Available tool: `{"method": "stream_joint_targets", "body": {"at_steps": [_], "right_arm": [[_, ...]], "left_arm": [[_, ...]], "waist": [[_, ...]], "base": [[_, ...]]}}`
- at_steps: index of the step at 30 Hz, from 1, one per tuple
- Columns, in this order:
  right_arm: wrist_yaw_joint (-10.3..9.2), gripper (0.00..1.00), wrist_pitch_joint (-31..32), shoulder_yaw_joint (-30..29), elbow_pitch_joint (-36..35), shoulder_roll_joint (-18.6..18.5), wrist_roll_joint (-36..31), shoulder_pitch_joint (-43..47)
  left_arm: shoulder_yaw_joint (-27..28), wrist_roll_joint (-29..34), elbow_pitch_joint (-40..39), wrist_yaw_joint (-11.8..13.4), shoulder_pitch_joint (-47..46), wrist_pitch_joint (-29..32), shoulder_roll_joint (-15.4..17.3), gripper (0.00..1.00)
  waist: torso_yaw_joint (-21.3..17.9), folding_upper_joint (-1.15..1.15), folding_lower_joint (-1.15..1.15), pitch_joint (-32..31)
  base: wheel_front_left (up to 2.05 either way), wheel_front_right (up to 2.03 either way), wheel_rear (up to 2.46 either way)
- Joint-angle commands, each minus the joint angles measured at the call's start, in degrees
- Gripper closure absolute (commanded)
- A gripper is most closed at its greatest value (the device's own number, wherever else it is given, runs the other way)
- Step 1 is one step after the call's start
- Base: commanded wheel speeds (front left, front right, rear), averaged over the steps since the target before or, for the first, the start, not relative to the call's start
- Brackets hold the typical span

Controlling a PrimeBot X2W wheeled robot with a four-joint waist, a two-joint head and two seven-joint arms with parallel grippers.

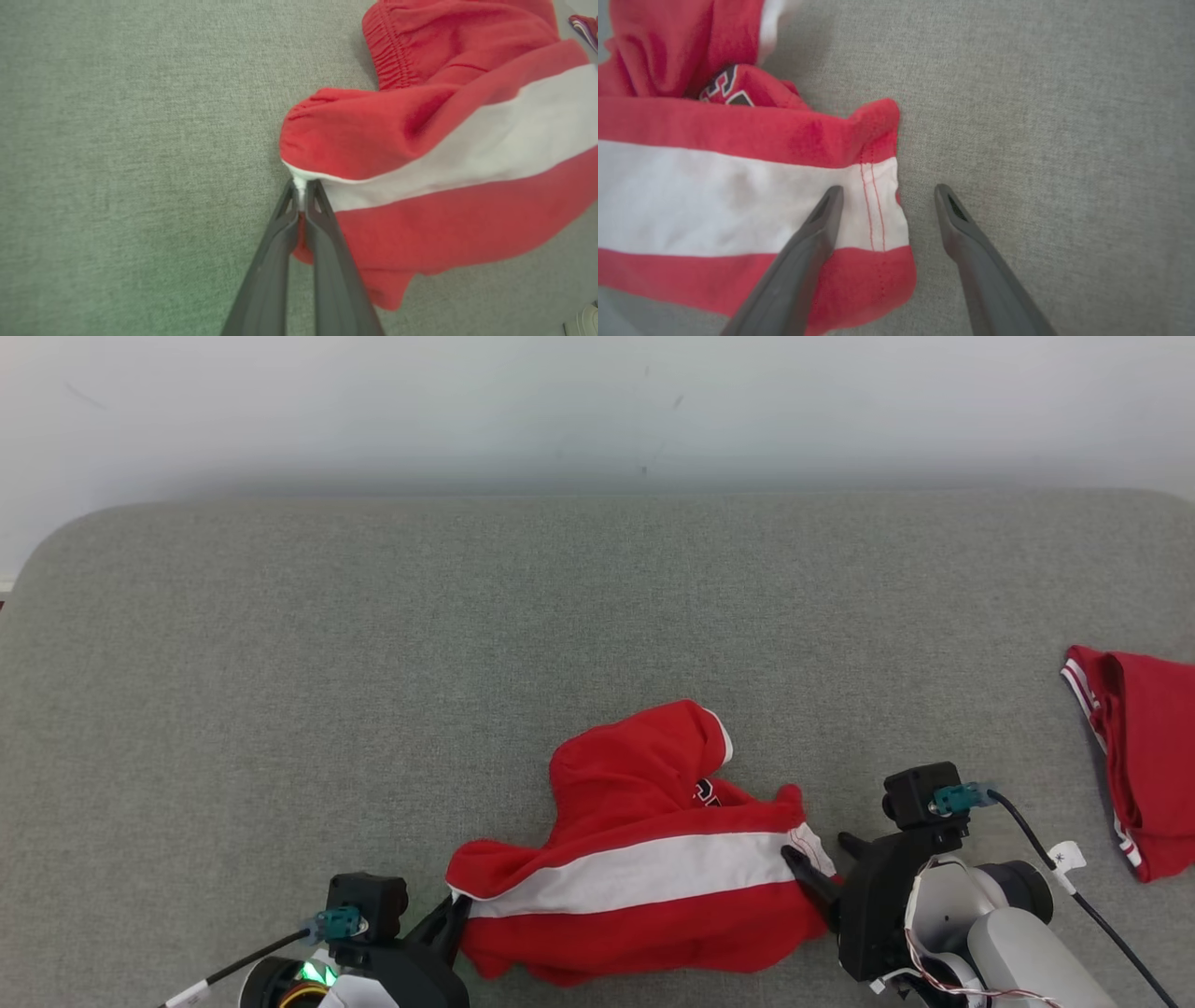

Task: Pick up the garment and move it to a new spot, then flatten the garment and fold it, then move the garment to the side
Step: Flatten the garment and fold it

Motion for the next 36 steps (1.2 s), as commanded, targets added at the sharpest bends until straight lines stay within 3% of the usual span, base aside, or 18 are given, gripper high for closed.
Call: {"method": "stream_joint_targets", "body": {"at_steps": [1, 6, 8, 9, 12, 14, 23, 33, 36], "right_arm": [[-0.17, 0.0, 0.2, 0.1, -0.3, 0.0, 0.4, 0.5], [-0.17, 0.02, 1.3, 0.4, -1.5, -0.2, -0.1, 0.5], [-0.17, 0.24, 0.7, 0.4, -2.1, -0.4, -1.1, 0.4], [-0.17, 0.27, 0.4, 0.3, -2.4, -0.4, -1.8, 0.4], [-0.17, 0.19, -0.4, -0.1, -3.0, -0.2, -3.8, 0.6], [-0.17, 0.26, -0.1, -0.3, -3.2, 0.3, -4.3, 1.0], [-0.17, 0.29, 1.7, -0.1, -5.2, 1.3, -4.3, 2.3], [-0.17, 0.46, 3.1, 0.2, -8.5, 1.5, -4.9, 4.3], [-0.17, 0.47, 3.7, -0.1, -9.1, 1.7, -4.6, 4.5]], "left_arm": [[-0.1, 0.4, 0.1, 0.0, -0.6, -0.3, 0.0, 1.0], [0.1, 0.1, 0.2, 0.1, -0.7, -0.7, 0.4, 1.0], [0.1, 0.1, 0.2, 0.1, -0.8, -0.8, 0.6, 1.0], [0.0, 0.1, 0.2, 0.2, -0.8, -0.7, 0.6, 1.0], [-0.2, 0.0, 0.1, 0.1, -1.1, -0.8, 0.7, 1.0], [-0.2, 0.0, 0.1, 0.2, -1.0, -0.9, 0.7, 1.0], [-0.4, -0.3, 0.0, 0.5, -0.9, -1.1, 0.9, 1.0], [-0.5, -0.7, -0.3, 0.9, -1.0, -1.2, 1.2, 1.0], [-0.7, -0.9, -0.4, 0.8, -1.1, -1.2, 1.3, 1.0]], "waist": [[0.0, -0.01, -0.01, 0.1], [-0.5, -0.01, -0.01, 0.7], [-0.6, -0.01, -0.01, 0.8], [-0.6, -0.01, -0.01, 0.9], [-0.6, -0.01, -0.01, 1.2], [-0.6, -0.01, -0.01, 1.2], [-0.5, -0.01, -0.01, 1.2], [-0.8, -0.01, -0.01, 1.6], [-0.9, -0.01, -0.01, 1.7]], "base": [[0.0, 0.0, 0.0], [0.0, 0.0, 0.0], [0.0, 0.0, 0.0], [0.0, 0.0, 0.0], [0.0, 0.0, 0.0], [0.0, 0.0, 0.0], [0.0, 0.0, 0.0], [0.0, 0.0, 0.0], [0.0, 0.0, 0.0]]}}
